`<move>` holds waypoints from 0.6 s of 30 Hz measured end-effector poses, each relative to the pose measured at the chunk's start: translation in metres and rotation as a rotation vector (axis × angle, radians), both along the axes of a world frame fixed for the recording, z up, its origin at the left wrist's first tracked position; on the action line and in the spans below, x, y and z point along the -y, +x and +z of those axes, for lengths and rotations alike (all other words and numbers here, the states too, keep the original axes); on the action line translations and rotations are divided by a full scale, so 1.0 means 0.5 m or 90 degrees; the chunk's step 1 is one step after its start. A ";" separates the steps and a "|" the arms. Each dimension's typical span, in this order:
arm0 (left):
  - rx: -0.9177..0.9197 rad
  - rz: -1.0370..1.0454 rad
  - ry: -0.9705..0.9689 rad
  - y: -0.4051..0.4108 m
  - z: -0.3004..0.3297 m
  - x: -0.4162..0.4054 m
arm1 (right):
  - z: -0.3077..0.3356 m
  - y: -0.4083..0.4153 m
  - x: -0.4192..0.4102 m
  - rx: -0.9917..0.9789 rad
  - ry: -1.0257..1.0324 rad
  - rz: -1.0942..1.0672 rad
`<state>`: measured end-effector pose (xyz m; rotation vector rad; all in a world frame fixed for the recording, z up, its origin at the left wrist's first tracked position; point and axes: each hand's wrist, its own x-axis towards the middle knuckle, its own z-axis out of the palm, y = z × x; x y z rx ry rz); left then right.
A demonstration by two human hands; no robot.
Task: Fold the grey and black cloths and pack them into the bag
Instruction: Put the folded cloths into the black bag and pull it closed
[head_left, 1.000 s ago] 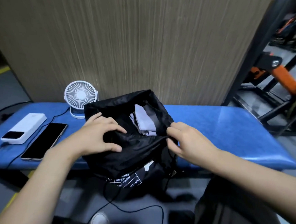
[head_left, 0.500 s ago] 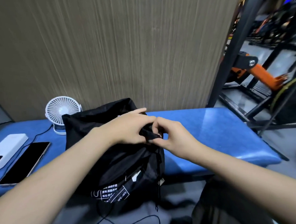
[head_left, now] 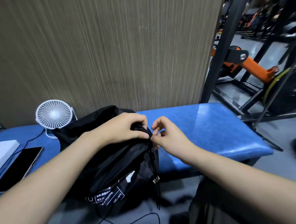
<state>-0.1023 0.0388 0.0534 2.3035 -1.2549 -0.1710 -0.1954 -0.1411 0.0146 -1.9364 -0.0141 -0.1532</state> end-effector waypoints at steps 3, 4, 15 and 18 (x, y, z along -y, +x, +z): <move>0.009 0.031 -0.022 -0.005 0.001 0.004 | -0.014 -0.002 -0.013 -0.012 0.027 -0.042; 0.010 0.038 -0.032 -0.008 0.003 0.005 | -0.019 -0.004 -0.017 -0.016 0.040 -0.046; -0.074 -0.002 -0.088 -0.014 0.006 0.001 | -0.045 -0.004 -0.024 -0.065 -0.040 -0.002; -0.031 -0.004 -0.046 -0.011 0.005 -0.011 | -0.033 -0.003 -0.007 -0.066 -0.029 0.065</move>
